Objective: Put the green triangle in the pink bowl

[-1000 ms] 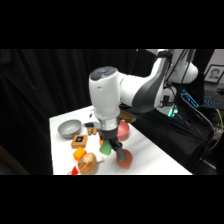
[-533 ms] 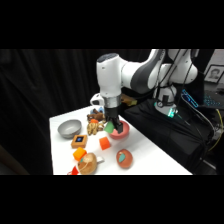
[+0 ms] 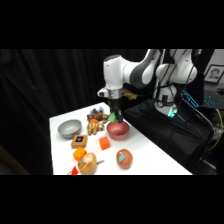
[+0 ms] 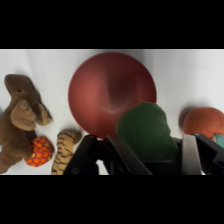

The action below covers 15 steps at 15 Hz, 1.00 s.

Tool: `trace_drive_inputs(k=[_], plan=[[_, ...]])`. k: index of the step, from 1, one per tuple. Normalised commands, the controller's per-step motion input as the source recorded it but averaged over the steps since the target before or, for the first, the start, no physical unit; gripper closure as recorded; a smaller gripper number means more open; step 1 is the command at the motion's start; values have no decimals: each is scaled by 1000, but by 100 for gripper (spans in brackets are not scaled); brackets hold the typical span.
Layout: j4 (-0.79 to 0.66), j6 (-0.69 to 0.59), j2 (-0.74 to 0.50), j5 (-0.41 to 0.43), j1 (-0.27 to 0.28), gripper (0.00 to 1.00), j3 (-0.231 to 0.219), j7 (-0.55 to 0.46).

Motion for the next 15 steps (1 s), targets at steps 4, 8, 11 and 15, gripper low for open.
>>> trace_drive_inputs(k=[4,8,11,15], plan=[[-238,412,-45,158,-54,100,-40,-50],[-126,373,98,182,-25,100,-12,-63],[-40,335,178,201,-26,100,8,-102],[65,277,215,170,-47,100,15,-95]])
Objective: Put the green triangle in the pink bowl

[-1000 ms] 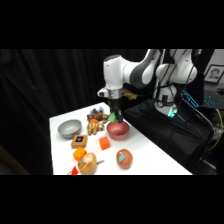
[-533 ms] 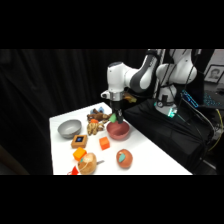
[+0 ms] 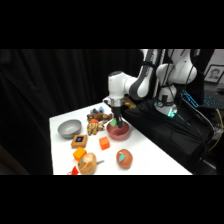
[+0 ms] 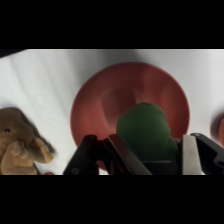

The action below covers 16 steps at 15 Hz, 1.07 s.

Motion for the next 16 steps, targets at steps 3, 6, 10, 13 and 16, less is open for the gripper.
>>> trace_drive_inputs(k=[3,6,10,13,16], plan=[[114,217,201,110,-43,74,9,-50],[116,161,143,57,-21,54,-7,-9],[27,21,-49,49,-18,21,-5,-18],[-46,-150,-219,39,-11,0,-13,-4],[-52,-224,-257,20,2,0,-20,10]])
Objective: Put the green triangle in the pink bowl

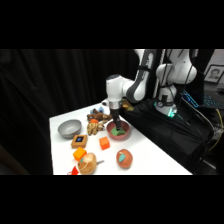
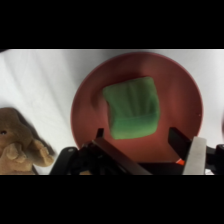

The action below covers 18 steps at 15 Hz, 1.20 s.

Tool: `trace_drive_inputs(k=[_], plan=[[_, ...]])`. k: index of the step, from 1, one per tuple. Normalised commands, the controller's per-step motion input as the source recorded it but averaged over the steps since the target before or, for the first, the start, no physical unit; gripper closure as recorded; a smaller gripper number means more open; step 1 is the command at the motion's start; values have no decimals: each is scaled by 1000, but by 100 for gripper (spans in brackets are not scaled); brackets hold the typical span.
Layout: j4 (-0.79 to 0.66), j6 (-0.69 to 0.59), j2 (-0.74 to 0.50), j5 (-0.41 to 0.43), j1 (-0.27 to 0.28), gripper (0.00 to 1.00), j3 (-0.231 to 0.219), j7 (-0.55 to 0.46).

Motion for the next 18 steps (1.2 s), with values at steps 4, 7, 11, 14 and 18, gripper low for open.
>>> trace_drive_inputs(k=[4,7,11,14,18], plan=[[-90,-295,-377,-7,5,0,-44,48],[-120,-440,-573,-64,-2,0,-67,100],[-81,-516,-629,-102,-32,0,-45,134],[-19,-468,-560,-132,-58,0,-7,171],[84,-333,-296,-75,-50,0,24,138]])
